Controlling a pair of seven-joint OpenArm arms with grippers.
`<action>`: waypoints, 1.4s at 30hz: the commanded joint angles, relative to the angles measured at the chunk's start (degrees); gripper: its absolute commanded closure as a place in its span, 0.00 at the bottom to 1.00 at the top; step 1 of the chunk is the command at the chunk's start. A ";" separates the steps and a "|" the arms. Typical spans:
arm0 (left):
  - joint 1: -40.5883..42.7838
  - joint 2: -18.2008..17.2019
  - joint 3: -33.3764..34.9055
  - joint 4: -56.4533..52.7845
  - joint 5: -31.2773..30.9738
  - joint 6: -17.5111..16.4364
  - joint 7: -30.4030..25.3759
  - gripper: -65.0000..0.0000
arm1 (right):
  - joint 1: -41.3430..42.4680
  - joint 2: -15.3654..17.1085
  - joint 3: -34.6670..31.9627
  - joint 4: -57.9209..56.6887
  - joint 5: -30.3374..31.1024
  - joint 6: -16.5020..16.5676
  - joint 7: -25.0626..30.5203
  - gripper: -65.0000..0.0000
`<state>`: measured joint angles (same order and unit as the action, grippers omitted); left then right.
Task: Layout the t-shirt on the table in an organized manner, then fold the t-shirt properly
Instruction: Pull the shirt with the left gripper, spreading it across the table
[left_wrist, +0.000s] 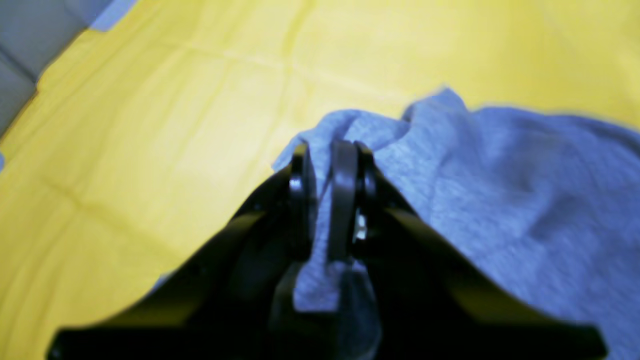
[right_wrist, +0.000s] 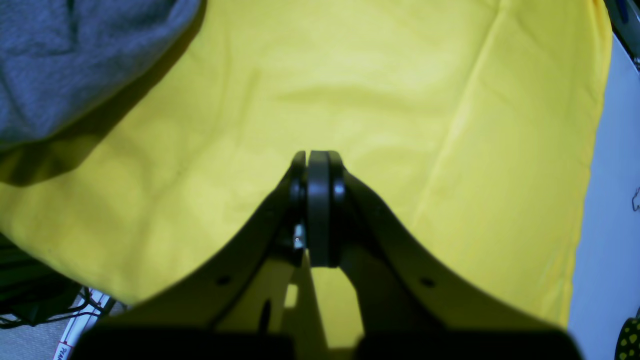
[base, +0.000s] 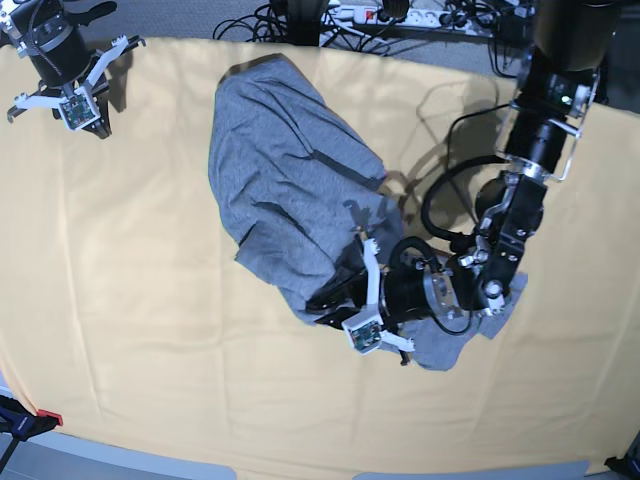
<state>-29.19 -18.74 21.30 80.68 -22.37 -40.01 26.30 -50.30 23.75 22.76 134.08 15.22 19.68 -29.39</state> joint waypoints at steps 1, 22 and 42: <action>-2.10 0.98 -0.46 -1.53 0.46 0.01 -3.63 1.00 | -0.33 0.52 0.48 0.92 0.39 -0.44 1.25 1.00; -19.82 9.88 -0.46 -20.06 8.37 11.78 -10.58 0.93 | -0.33 -0.28 0.48 0.92 0.39 -0.42 1.09 1.00; -21.64 -1.90 -11.52 -19.93 -30.69 1.55 34.21 0.33 | -0.31 -0.24 0.48 0.92 0.39 -0.35 1.09 1.00</action>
<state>-48.34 -20.29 10.26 59.88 -52.10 -38.22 62.39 -50.30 23.00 22.76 134.08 15.25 19.66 -29.39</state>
